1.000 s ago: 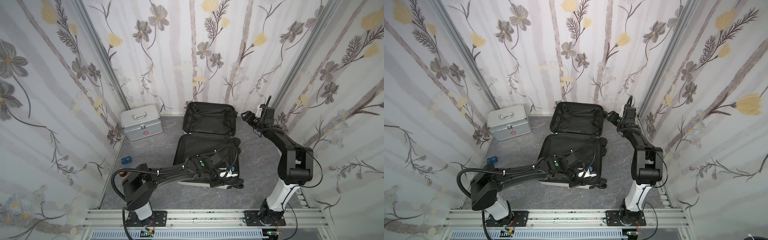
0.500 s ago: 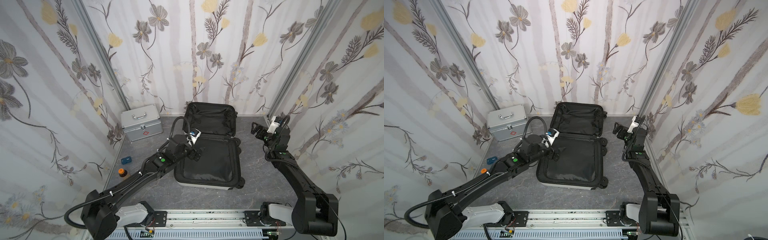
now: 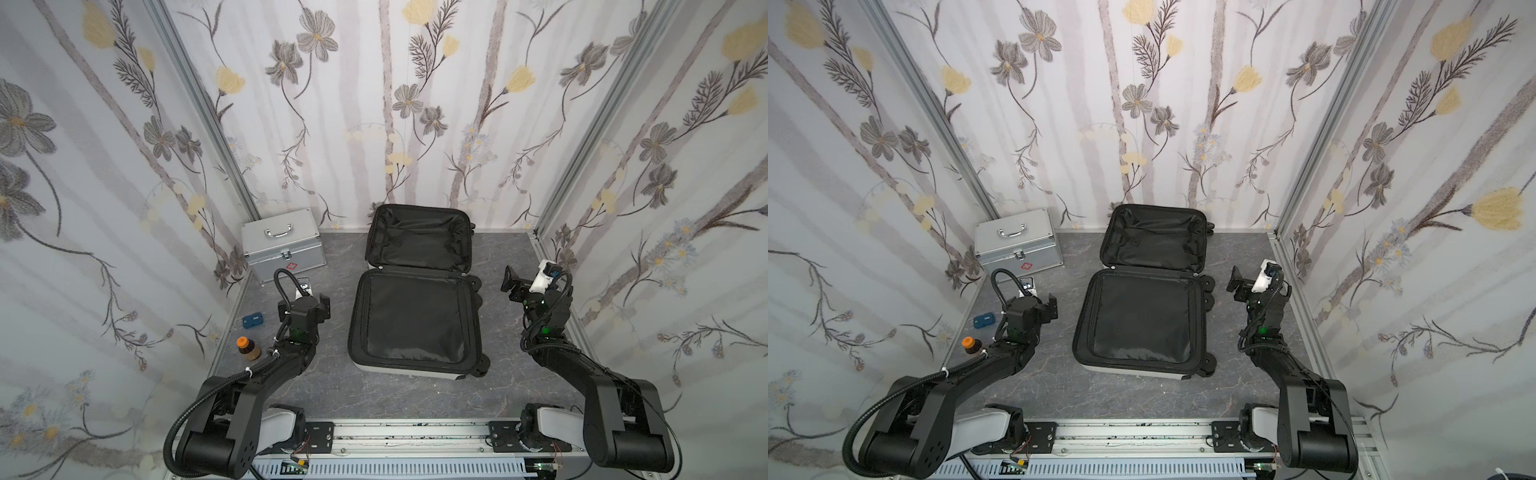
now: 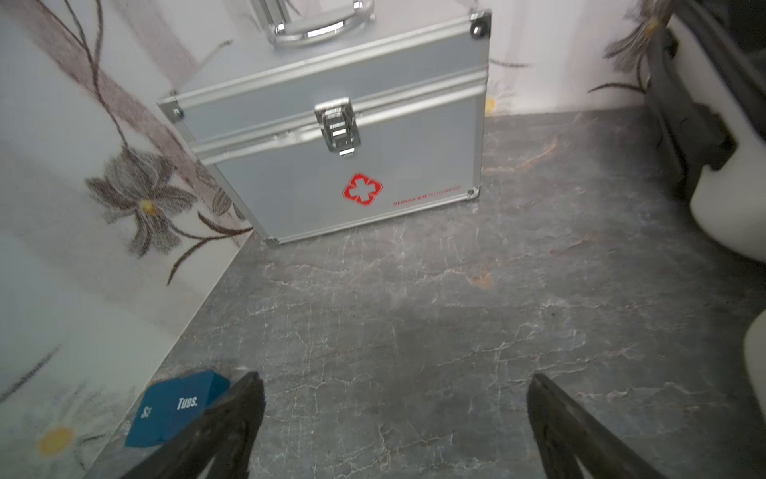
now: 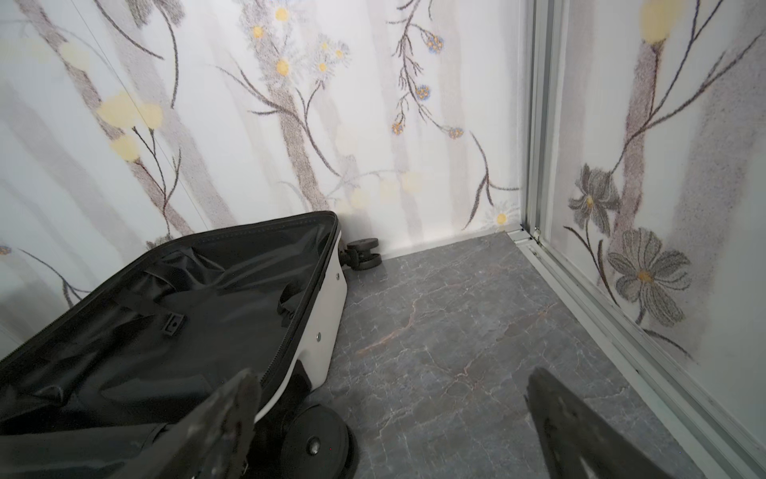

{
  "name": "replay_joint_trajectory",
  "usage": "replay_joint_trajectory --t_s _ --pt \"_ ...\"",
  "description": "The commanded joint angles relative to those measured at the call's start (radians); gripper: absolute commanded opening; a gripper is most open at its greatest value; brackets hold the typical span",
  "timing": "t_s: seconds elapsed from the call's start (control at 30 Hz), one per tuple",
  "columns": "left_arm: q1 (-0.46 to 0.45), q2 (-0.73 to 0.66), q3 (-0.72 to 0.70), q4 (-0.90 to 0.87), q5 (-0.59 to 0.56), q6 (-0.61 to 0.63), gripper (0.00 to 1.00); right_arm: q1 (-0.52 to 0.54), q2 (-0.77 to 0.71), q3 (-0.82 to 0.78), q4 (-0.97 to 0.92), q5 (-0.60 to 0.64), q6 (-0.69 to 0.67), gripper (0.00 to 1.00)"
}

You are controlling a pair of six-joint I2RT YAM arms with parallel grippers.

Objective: Open the suitcase zippers
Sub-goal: Reset both arms

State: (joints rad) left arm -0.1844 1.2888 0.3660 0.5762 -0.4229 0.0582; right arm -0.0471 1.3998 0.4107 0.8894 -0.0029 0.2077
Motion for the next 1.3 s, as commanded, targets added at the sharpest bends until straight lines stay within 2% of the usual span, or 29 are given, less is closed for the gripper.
replay_joint_trajectory --t_s 0.0,0.13,0.17,0.23,0.27,0.33,0.43,0.6,0.67,0.73,0.77,0.87,0.93,1.03,1.27 --pt "0.039 0.106 -0.02 0.311 0.052 -0.002 1.0 0.0 -0.005 0.0 0.094 0.04 -0.028 1.0" --pt "0.101 0.306 -0.022 0.475 0.093 -0.061 1.0 0.001 -0.05 -0.007 0.011 0.083 -0.034 1.0" --pt "0.102 0.286 -0.006 0.402 0.103 -0.072 1.0 0.001 -0.062 -0.01 -0.013 0.092 -0.04 1.0" --pt "0.128 0.293 0.0 0.408 0.128 -0.09 1.0 0.001 -0.083 -0.028 -0.017 0.097 -0.053 1.0" --pt "0.144 0.272 0.011 0.347 0.153 -0.114 1.0 0.001 -0.092 -0.041 -0.002 0.095 -0.07 1.0" --pt "0.151 0.284 -0.001 0.395 0.158 -0.111 1.0 0.002 -0.088 -0.069 0.053 0.09 -0.086 1.0" --pt "0.151 0.279 0.001 0.374 0.159 -0.113 1.0 0.001 -0.095 -0.073 0.008 0.046 -0.107 1.0" --pt "0.149 0.283 0.001 0.384 0.156 -0.11 1.0 -0.011 -0.056 -0.115 0.095 0.034 -0.111 1.0" --pt "0.15 0.279 0.001 0.376 0.157 -0.113 1.0 -0.017 -0.004 -0.167 0.222 0.018 -0.11 1.0" --pt "0.15 0.277 0.004 0.368 0.157 -0.115 1.0 -0.016 0.083 -0.257 0.454 0.007 -0.111 1.0" --pt "0.149 0.28 0.001 0.377 0.157 -0.112 1.0 -0.015 0.135 -0.3 0.63 0.01 -0.108 1.0" --pt "0.149 0.28 0.002 0.374 0.155 -0.112 1.0 -0.02 0.069 -0.291 0.494 0.032 -0.103 1.0" --pt "0.147 0.276 0.005 0.367 0.155 -0.112 1.0 -0.02 0.119 -0.279 0.55 0.007 -0.108 1.0" --pt "0.148 0.277 0.005 0.372 0.153 -0.111 1.0 -0.019 0.094 -0.21 0.365 -0.009 -0.115 1.0" --pt "0.148 0.279 0.005 0.373 0.156 -0.111 1.0 -0.011 0.114 -0.21 0.41 -0.016 -0.13 1.0"
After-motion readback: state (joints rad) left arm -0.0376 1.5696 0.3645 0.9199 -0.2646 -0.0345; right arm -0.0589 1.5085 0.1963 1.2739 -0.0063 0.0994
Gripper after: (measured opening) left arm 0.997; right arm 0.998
